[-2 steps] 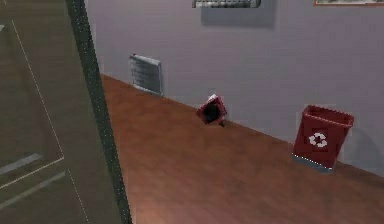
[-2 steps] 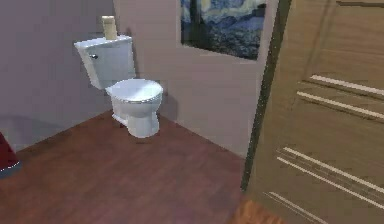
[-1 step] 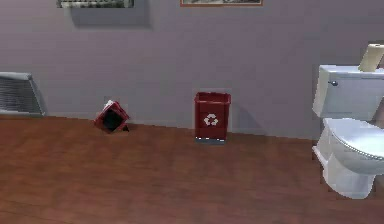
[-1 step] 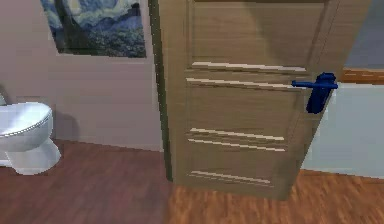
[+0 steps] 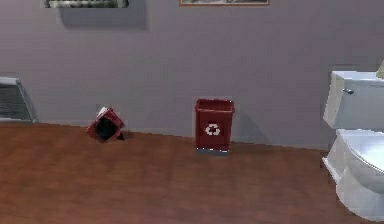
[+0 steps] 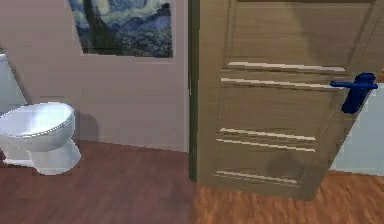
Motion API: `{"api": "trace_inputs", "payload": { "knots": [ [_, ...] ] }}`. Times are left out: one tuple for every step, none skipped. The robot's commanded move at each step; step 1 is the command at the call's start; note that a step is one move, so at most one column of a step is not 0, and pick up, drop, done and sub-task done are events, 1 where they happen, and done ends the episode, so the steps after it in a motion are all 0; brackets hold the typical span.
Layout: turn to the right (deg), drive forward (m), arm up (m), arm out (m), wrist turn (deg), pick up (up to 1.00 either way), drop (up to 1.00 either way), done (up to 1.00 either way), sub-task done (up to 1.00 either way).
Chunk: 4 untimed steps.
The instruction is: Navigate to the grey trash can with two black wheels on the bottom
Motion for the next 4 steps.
{"api": "trace_inputs", "payload": {
  "knots": [
    [-9.0,0.00,0.00,0.00,0.0,0.00,0.00,0.00,0.00],
    [0.0,0.40,0.00,0.00,0.0,0.00,0.00,0.00,0.00],
    [-24.0,0.00,0.00,0.00,0.0,0.00,0.00,0.00,0.00],
    [0.0,0.35,0.00,0.00,0.0,0.00,0.00,0.00,0.00]
  ]
}}
